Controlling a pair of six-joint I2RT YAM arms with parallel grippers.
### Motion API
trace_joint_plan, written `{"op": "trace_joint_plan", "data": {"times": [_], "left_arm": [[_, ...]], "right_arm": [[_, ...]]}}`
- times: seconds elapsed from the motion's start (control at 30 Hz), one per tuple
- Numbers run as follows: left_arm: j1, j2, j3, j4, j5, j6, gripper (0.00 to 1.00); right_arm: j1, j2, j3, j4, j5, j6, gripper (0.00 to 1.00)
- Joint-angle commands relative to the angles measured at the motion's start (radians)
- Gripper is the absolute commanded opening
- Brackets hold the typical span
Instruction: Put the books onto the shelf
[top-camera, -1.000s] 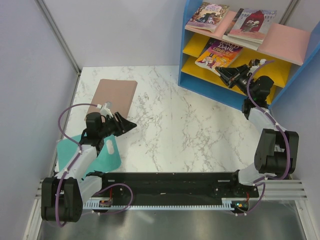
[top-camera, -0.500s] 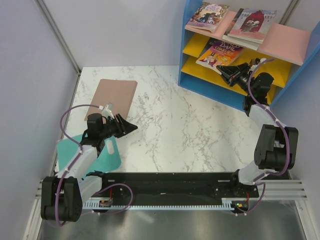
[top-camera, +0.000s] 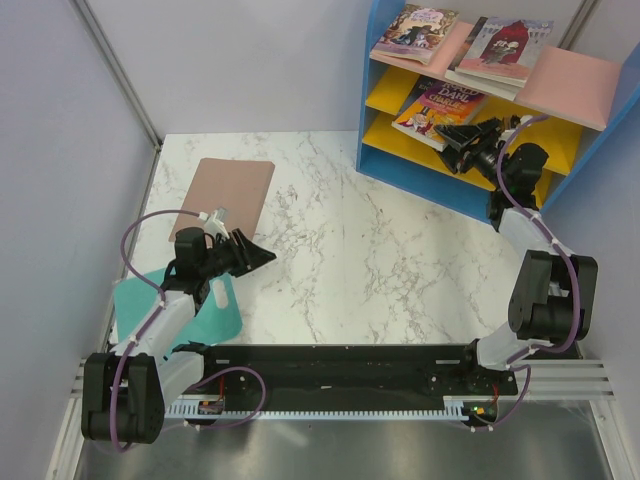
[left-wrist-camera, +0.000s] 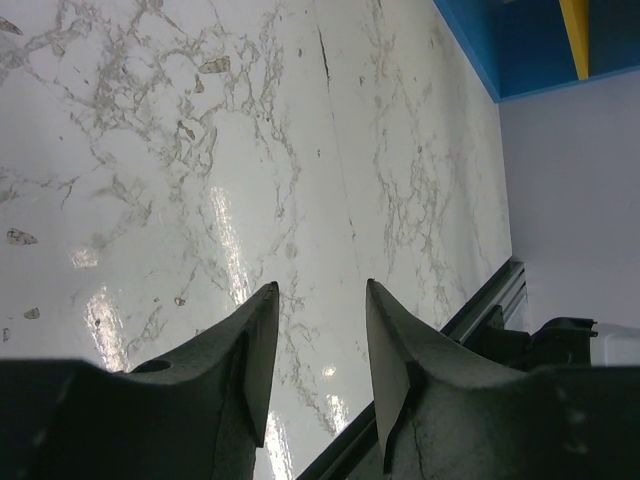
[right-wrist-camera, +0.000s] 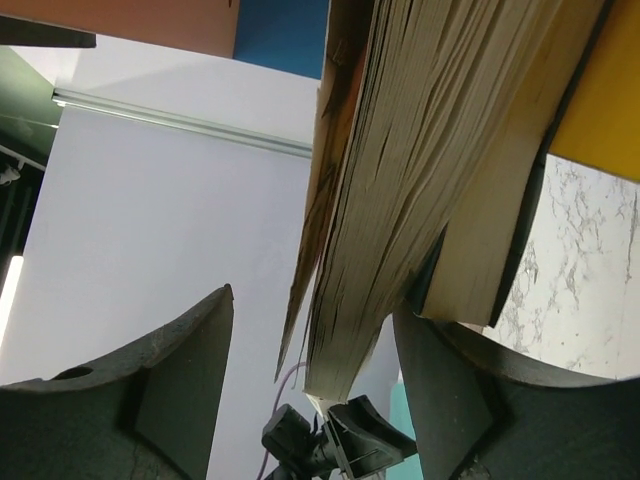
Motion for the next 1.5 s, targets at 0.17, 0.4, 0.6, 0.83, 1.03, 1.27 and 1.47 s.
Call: {"op": "trace_joint_plan", "data": {"times": [0.17,0.4,0.6,0.83,1.03,1.27,1.47], "left_arm": [[-0.007,0.001,-0.002,0.044,0.031,0.021,0.46],[-0.007,-0.001,-0.002,0.046,0.031,0.021,0.46],[-0.008,0.007,-0.004,0.047,0.029,0.021,0.46],[-0.008,0.015,-0.005,0.052,0.032,0.021,0.45],[-0.008,0.015,-0.011,0.053,0.031,0.020,0.45],[-0.008,0.016,-0.015,0.055,0.033,0.020,0.45],[-0.010,0.019,-0.019,0.059,0.036,0.018,0.45]], "right_arm": [[-0.007,-0.113,-0.036,-0.077,0.017,-0.070,0.62],[-0.007,-0.144,-0.043,-0.134,0.029,-0.099,0.23],[-0.008,-0.168,-0.004,-0.246,0.047,-0.188,0.11],[-0.007,-0.162,0.056,-0.333,0.029,-0.252,0.09],[-0.007,-0.151,0.093,-0.390,0.027,-0.280,0.08],[-0.014,-0.164,0.073,-0.368,0.072,-0.248,0.13],[-0.021,-0.188,0.033,-0.303,0.101,-0.198,0.13]]}}
